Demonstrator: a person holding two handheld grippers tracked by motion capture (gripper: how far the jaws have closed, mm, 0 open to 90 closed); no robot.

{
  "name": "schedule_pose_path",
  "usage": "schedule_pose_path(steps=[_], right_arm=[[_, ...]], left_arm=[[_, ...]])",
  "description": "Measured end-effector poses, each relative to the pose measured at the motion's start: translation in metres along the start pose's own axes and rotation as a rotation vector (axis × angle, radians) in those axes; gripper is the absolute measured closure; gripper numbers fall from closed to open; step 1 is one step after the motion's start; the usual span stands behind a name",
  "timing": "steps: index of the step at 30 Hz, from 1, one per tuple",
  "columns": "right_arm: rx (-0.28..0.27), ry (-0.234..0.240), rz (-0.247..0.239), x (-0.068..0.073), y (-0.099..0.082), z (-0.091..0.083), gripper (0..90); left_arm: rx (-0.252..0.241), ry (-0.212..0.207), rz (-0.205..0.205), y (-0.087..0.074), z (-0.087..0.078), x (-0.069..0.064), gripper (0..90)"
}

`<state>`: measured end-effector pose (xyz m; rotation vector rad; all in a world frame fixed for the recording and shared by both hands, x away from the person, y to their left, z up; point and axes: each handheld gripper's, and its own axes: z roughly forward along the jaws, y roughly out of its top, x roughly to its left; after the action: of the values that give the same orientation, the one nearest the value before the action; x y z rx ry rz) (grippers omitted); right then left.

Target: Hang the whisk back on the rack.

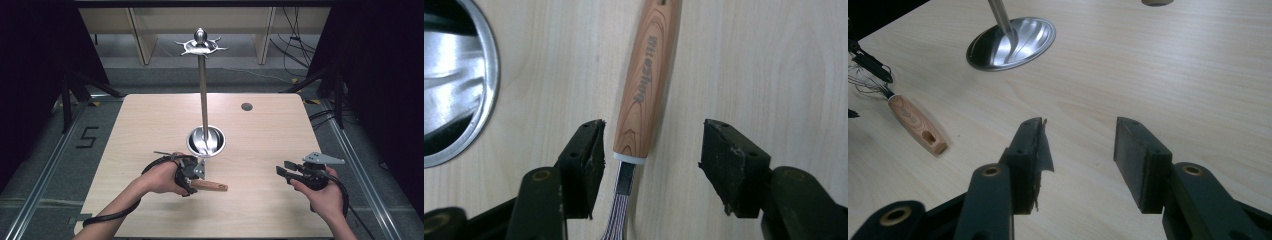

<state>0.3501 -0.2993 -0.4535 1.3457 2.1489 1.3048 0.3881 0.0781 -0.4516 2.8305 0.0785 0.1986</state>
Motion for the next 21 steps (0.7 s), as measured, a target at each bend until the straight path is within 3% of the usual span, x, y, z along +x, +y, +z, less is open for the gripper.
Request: schedule_pose_path(steps=[1, 2, 3, 5, 7, 8, 14, 21], right_arm=[[-0.007, -0.001, -0.038, -0.002, 0.001, 0.000, 55.4], [0.024, 0.007, 0.021, 0.004, 0.001, -0.003, 55.4], [0.024, 0.007, 0.021, 0.004, 0.001, -0.003, 55.4], [-0.002, -0.001, -0.004, 0.004, 0.000, -0.003, 55.4], [-0.009, 0.009, 0.002, 0.005, 0.000, -0.003, 55.4], [-0.004, -0.005, -0.047, 0.002, 0.001, -0.003, 55.3], [0.001, 0.000, -0.039, 0.002, 0.000, 0.000, 55.4], [0.005, -0.001, -0.041, 0.002, 0.000, 0.000, 55.2]], left_arm=[[0.009, -0.009, 0.005, 0.001, 0.001, 0.001, 41.8], [0.019, -0.011, 0.011, 0.001, 0.003, 0.002, 42.0], [0.031, -0.013, 0.013, 0.002, 0.005, 0.003, 42.0], [0.064, -0.016, 0.035, 0.005, 0.008, 0.006, 43.0], [0.076, -0.031, 0.042, 0.008, 0.009, 0.009, 44.3], [0.079, -0.039, 0.045, 0.009, 0.010, 0.010, 48.2], [0.122, -0.061, 0.073, 0.009, 0.012, 0.022, 54.6], [0.157, -0.086, 0.077, 0.009, 0.018, 0.021, 57.3]])
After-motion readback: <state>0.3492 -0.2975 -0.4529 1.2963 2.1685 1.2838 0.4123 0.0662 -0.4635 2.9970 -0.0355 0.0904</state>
